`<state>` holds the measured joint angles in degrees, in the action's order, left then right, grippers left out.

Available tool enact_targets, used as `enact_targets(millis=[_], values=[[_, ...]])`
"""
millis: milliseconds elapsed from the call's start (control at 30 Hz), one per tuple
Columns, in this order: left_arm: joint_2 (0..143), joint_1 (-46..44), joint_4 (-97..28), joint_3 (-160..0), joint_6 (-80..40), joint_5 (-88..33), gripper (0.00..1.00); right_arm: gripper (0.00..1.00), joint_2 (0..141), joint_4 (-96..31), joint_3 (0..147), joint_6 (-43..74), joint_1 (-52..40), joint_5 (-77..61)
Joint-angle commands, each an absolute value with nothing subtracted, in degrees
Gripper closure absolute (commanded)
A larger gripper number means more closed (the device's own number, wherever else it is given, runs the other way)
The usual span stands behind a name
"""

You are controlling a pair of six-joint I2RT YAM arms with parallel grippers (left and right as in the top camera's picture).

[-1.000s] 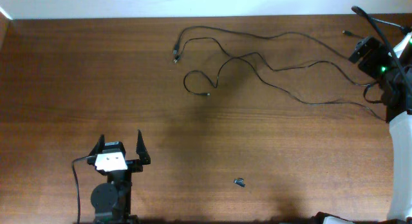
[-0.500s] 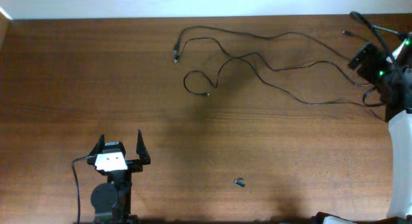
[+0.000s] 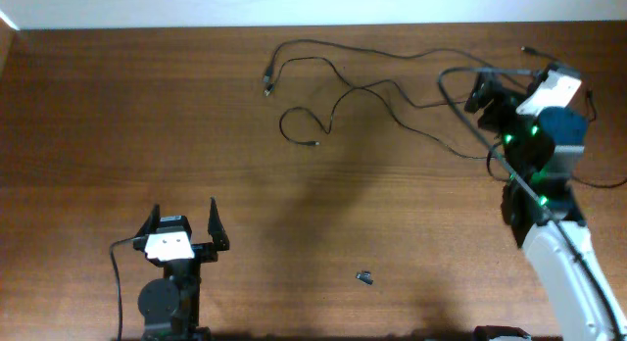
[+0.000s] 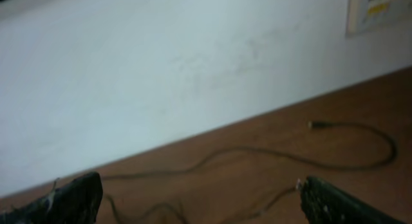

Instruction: Untangle cables

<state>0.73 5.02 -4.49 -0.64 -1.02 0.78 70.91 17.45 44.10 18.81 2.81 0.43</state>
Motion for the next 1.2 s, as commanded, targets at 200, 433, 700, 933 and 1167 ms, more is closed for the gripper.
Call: enact_targets(millis=[200,433,700,933,1167], values=[[0.36,5.41,-4.84,-0.58,0.03,-0.25,0.01,0.01,51.92,28.34,19.70,18.41,1.50,3.66],[0.36,5.41,-4.84,-0.58,0.05,-0.25,0.01,0.01,35.09,27.70,7.40,18.41,1.50,3.73],[0.36,5.41,-4.84,-0.58,0.03,-0.25,0.01,0.01,14.31,11.94,0.34,18.39,1.50,4.23],[0.36,5.41,-4.84,-0.58,0.05,-0.27,0.01,0.01,13.78,12.14,0.34,18.41,1.50,4.38],[0.36,5.41,-4.84,-0.58,0.03,-0.27,0.01,0.01,8.03,3.18,0.34,18.41,1.50,5.06]])
